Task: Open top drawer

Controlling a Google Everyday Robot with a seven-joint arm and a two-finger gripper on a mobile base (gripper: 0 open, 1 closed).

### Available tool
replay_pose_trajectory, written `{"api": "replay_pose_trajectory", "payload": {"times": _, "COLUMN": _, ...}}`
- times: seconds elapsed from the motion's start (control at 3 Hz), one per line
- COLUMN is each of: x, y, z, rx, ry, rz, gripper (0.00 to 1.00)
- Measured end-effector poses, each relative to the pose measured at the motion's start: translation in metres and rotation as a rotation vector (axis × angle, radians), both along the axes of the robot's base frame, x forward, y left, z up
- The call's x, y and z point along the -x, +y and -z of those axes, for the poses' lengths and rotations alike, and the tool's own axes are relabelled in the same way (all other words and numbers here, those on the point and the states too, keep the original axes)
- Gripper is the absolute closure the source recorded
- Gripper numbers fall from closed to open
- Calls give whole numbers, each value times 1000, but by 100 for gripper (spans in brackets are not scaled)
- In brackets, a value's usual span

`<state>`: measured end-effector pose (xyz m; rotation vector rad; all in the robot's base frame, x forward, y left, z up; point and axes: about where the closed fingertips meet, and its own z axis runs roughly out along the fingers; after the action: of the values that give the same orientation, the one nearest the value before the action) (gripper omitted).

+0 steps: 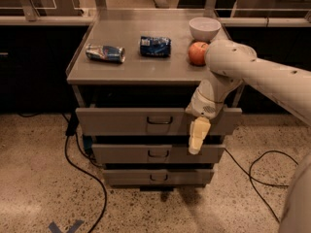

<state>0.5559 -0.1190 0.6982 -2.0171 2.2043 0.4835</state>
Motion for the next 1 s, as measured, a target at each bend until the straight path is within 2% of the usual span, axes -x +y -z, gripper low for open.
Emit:
{"api": "replay_pose_trajectory", "payload": {"times": 0.33, "x": 0, "y": 0, "z": 0, "rx": 0, "ry": -1, "rz": 0, "gripper": 0}}
{"api": "replay_pose_trajectory", "payload": {"times": 0.67, "x": 2, "y": -1, "z": 0, "rx": 33, "ry": -46, "rz": 24, "gripper": 0}}
{"api": "replay_pose_trajectory", "payload": {"times": 1.0, "x": -1, "y": -7, "z": -17, "rx": 102, "ry": -144, "rz": 67, "gripper": 0}}
